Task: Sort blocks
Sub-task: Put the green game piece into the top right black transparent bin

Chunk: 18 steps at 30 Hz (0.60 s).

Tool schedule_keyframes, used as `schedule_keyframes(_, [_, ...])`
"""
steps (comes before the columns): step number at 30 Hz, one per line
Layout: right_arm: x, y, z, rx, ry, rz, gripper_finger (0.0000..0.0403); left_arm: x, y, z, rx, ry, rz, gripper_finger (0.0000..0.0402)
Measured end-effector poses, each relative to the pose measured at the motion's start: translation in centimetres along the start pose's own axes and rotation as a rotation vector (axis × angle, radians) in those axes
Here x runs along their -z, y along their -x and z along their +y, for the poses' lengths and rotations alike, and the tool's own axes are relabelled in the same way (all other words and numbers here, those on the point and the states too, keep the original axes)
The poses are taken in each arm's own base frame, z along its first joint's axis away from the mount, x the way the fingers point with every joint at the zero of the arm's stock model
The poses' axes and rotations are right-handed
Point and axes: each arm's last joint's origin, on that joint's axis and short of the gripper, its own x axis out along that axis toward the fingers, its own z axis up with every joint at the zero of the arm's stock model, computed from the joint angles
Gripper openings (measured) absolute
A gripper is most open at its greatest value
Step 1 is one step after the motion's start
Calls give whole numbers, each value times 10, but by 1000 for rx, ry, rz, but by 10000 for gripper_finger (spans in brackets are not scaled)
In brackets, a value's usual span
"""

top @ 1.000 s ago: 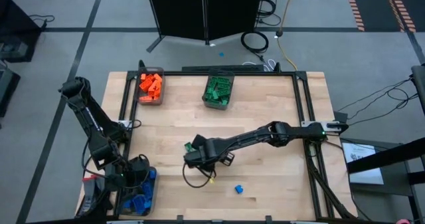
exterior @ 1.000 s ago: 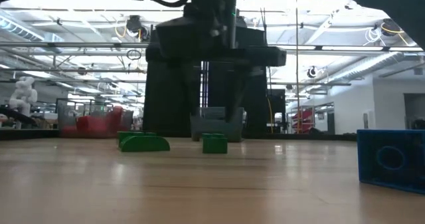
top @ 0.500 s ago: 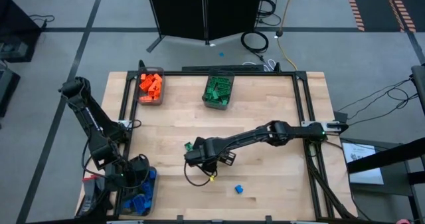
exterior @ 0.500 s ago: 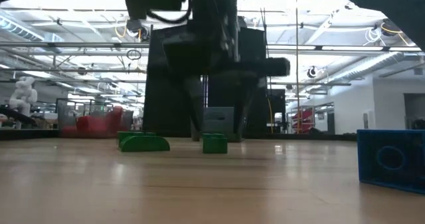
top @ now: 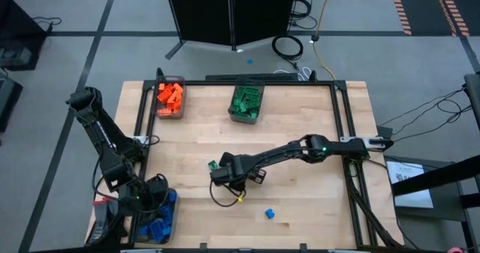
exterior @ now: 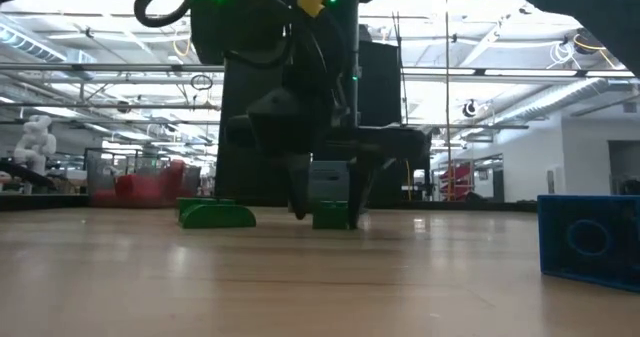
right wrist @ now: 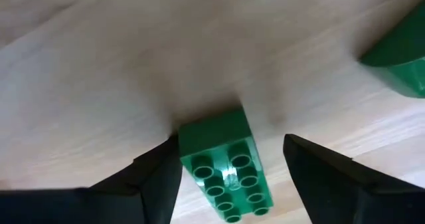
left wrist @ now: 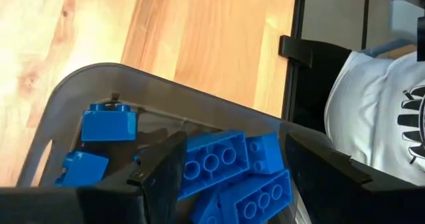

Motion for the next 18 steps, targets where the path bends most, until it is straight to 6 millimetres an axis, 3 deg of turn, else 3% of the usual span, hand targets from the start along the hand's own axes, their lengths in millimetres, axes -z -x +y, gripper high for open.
schedule_keyframes(3, [-1, 0, -1, 11, -37, -7, 219, 0, 0, 0, -2, 0, -4, 256])
schedule_keyframes(8, [-1, 0, -3, 27, -129, -13, 115, -1, 0, 2, -30, -12, -37, 256])
schedule_keyframes(15, [-1, 4, -7, 40, -231, -21, 117, -2, 1, 8, -112, -29, -129, 256])
schedule_keyframes(18, [-3, 20, -17, 100, -292, -94, 117, -5, 1, 8, -141, -80, -212, 256])
